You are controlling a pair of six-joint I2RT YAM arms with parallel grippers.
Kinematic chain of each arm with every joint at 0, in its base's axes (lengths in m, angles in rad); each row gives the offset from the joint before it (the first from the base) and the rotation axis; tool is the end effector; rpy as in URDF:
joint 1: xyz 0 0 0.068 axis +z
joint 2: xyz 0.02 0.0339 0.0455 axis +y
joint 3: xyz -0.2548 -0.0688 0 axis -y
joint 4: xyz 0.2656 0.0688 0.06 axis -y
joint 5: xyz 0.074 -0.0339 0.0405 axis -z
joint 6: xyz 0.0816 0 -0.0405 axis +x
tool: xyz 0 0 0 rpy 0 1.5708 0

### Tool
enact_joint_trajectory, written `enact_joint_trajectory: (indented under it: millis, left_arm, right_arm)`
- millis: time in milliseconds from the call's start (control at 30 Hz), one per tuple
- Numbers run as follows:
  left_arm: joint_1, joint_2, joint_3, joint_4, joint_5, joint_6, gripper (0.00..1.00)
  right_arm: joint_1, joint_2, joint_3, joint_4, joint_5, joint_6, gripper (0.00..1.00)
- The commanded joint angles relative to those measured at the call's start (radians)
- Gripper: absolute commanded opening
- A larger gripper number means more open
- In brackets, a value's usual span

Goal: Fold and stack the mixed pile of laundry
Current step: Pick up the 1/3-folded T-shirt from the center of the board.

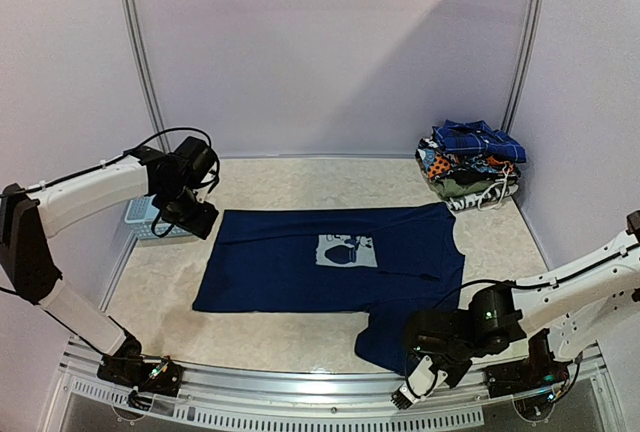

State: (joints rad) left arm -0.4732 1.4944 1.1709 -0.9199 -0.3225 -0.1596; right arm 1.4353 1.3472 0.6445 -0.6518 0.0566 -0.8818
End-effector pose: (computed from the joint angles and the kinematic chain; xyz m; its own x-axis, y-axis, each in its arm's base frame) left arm 0.2967 -0.1229 0.1967 -0.8864 0.2845 -0.3652 0.2032 0.9479 0.2452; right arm 0.0368 0.2355 0.0842 0.6784 -0.7286 -0.0938 -0.7297 -0.6536 -0.2008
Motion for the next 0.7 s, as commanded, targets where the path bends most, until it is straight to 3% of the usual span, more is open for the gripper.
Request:
enact_joint_trajectory:
  millis: [0, 267, 467, 667]
  left_arm:
    - [-0.007, -0.062, -0.049, -0.093, 0.149, -0.17, 0.66]
    - [0.004, -0.13, -0.231, -0.169, 0.304, -0.44, 0.62]
    - [0.02, -0.148, -0.363, -0.112, 0.424, -0.504, 0.59]
    - [0.037, -0.102, -0.419, -0.013, 0.421, -0.485, 0.58]
  right_arm:
    - [-0.034, -0.1, 0.039, -0.051, 0.056, 0.03, 0.0]
    - [-0.222, -0.236, 0.07, -0.074, -0.004, 0.037, 0.0]
    - [-0.24, -0.256, 0.076, -0.079, -0.018, 0.048, 0.0]
    - [-0.239, -0.257, 0.099, -0.089, -0.041, 0.045, 0.0]
